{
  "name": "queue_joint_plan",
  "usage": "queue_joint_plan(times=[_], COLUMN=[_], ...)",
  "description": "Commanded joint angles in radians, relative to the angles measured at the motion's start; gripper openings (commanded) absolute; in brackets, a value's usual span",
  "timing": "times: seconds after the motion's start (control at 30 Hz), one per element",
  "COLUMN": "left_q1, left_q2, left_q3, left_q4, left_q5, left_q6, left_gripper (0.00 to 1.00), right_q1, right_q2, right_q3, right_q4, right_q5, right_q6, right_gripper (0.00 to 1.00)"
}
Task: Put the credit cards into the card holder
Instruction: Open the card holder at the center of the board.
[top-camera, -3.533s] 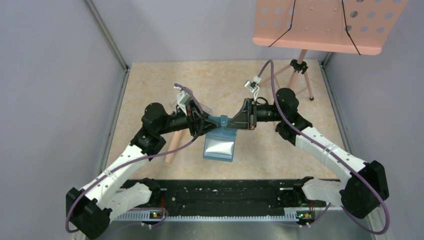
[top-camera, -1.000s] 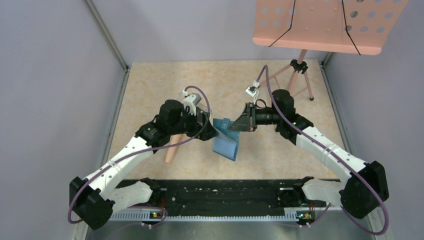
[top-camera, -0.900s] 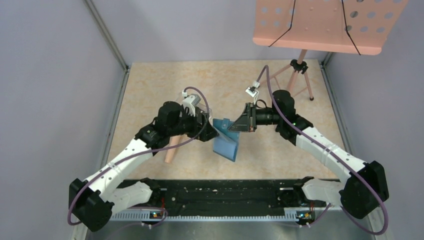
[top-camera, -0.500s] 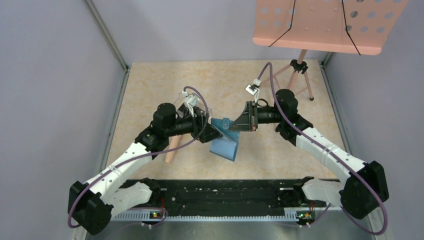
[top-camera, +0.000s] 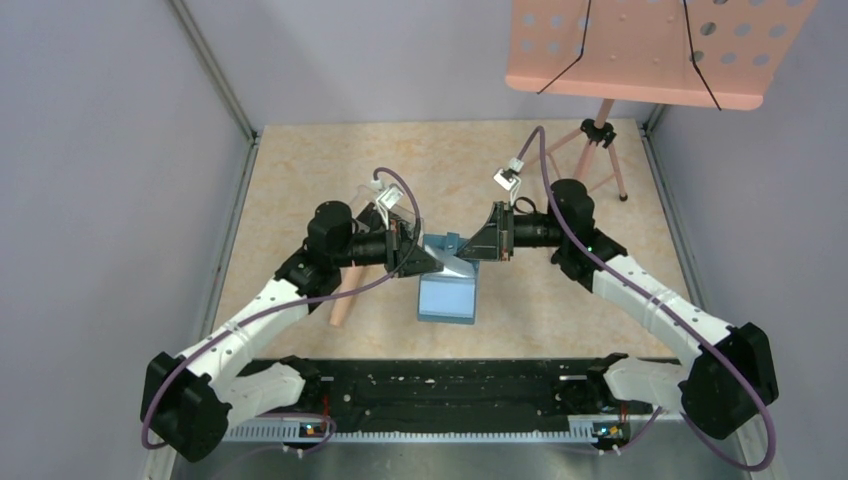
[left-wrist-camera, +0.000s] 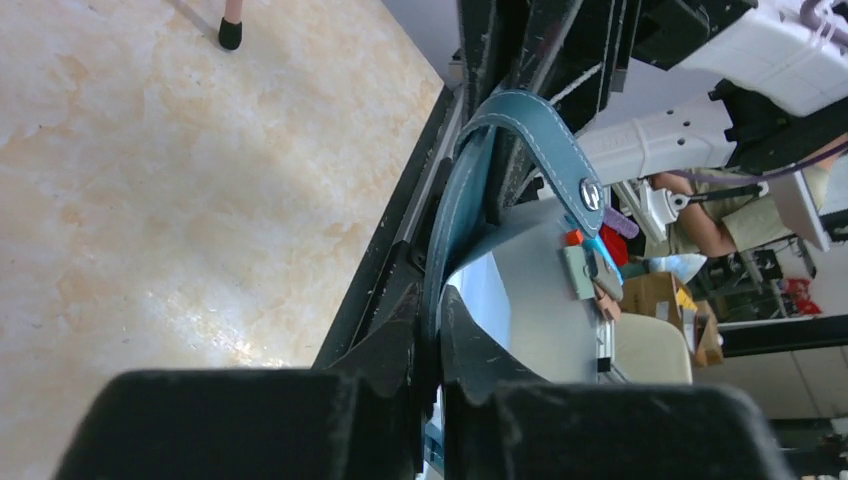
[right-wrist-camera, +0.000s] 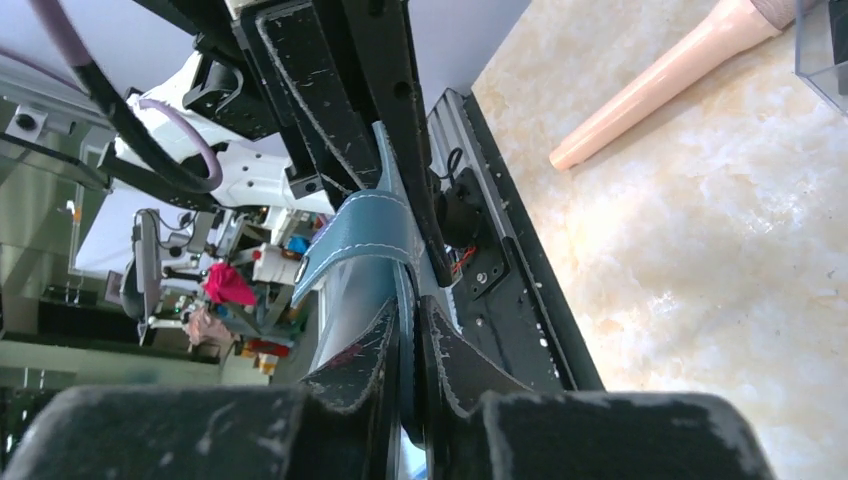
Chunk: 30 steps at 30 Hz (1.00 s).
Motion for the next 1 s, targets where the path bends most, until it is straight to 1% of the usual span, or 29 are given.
queue_joint_plan(times=[0.0, 0.03, 0.13, 0.17, 0.23, 0.27, 0.33, 0.4, 0.5, 0.73, 0.83, 0.97], left_q1=[0.009, 0.009, 0.016, 0.018, 0.021, 0.021, 0.023, 0.023, 0.022, 0.021, 0.021, 0.022], left_q2=[-0.001, -0.004, -0.01, -0.01, -0.011, -0.009, 0.001, 0.018, 0.051, 0.15, 0.158, 0.162], left_q3=[0.037, 0.041, 0.064, 0.074, 0.094, 0.108, 0.132, 0.154, 0.181, 0.269, 0.289, 0.302], left_q4=[0.056, 0.048, -0.012, -0.043, -0.121, -0.164, -0.247, -0.316, -0.383, -0.526, -0.534, -0.518], left_q5=[0.018, 0.016, 0.003, -0.005, -0.016, -0.021, -0.027, -0.016, 0.033, 0.125, 0.135, 0.165], left_q6=[-0.013, -0.01, 0.018, 0.034, 0.074, 0.096, 0.135, 0.169, 0.207, 0.248, 0.257, 0.252], left_gripper=[0.0, 0.0, 0.0, 0.0, 0.0, 0.0, 0.0, 0.0, 0.0, 0.0, 0.0, 0.0], right_q1=[-0.002, -0.002, -0.004, -0.006, -0.01, -0.011, -0.011, -0.01, -0.01, -0.005, 0.016, 0.076], right_q2=[-0.027, -0.032, -0.054, -0.065, -0.086, -0.096, -0.102, -0.097, -0.085, -0.049, -0.025, 0.027], right_q3=[0.012, 0.022, 0.074, 0.091, 0.114, 0.123, 0.137, 0.144, 0.146, 0.152, 0.156, 0.167], right_q4=[-0.025, -0.078, -0.269, -0.319, -0.384, -0.41, -0.44, -0.458, -0.471, -0.455, -0.456, -0.459], right_q5=[0.038, 0.064, 0.183, 0.227, 0.29, 0.305, 0.302, 0.276, 0.245, 0.155, 0.144, 0.157], right_q6=[-0.04, -0.068, -0.188, -0.219, -0.27, -0.29, -0.328, -0.356, -0.369, -0.392, -0.405, -0.428], right_gripper=[0.13, 0.16, 0.39, 0.48, 0.61, 0.66, 0.73, 0.75, 0.76, 0.78, 0.78, 0.79])
